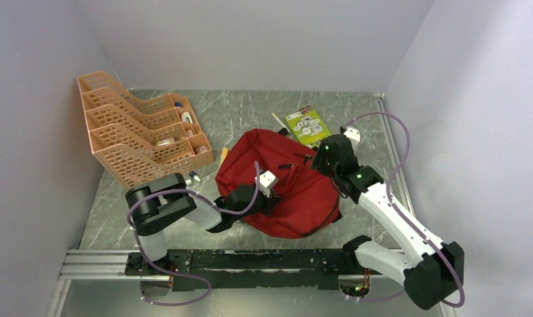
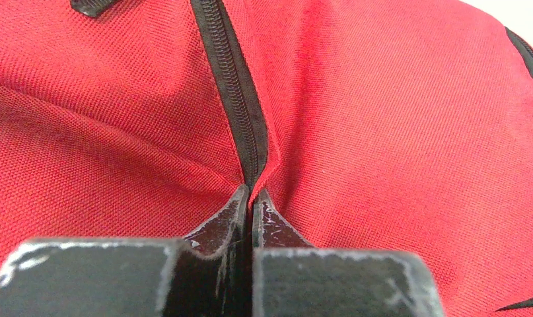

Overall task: Pack the student bag
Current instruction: Adjust the student bag at the center of the board, then unzip the student bag at the center of the board.

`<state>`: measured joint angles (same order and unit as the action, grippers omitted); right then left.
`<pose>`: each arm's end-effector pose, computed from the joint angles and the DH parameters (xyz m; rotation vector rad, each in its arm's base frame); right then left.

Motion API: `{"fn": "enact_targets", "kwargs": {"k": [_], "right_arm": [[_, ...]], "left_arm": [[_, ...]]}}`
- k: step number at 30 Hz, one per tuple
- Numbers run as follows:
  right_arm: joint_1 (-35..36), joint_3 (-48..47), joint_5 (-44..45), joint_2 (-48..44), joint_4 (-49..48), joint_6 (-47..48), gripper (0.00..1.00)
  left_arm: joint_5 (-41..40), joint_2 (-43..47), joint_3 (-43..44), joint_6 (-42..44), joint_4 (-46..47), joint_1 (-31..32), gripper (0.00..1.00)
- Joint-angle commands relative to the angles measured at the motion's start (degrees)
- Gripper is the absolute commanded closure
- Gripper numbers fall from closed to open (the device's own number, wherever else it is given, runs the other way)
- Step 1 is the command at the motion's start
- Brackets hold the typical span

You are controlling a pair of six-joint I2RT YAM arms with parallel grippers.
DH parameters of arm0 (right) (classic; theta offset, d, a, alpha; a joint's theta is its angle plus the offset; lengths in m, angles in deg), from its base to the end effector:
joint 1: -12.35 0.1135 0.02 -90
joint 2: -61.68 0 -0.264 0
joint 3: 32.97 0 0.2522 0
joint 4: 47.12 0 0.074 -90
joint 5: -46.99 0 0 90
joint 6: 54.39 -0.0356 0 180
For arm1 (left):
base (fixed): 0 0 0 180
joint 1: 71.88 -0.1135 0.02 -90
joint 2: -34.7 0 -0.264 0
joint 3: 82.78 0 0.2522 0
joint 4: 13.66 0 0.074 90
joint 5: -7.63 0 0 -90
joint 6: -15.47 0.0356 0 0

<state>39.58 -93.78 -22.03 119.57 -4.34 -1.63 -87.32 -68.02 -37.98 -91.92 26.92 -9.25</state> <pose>0.1960 0.0865 0.2812 0.3838 2.1866 0.2055 0.1483 -0.2797 0.1247 0.6990 1.8401 -0.8650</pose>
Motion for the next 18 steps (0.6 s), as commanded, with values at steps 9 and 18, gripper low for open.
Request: {"fn": "enact_targets", "kwargs": {"k": [9,18], "right_arm": [[-1.6,-1.0,-9.0,11.2,-7.1,2.9,0.44],[-2.8,-3.8,-6.6,17.6,-9.3,4.4,0.52]], "left_arm": [[0.6,-10.1,-3.0,-0.9,-0.6,3.7,0.95],[0.4,-9.7,-3.3,-0.4,-0.8,4.0,0.95]]}}
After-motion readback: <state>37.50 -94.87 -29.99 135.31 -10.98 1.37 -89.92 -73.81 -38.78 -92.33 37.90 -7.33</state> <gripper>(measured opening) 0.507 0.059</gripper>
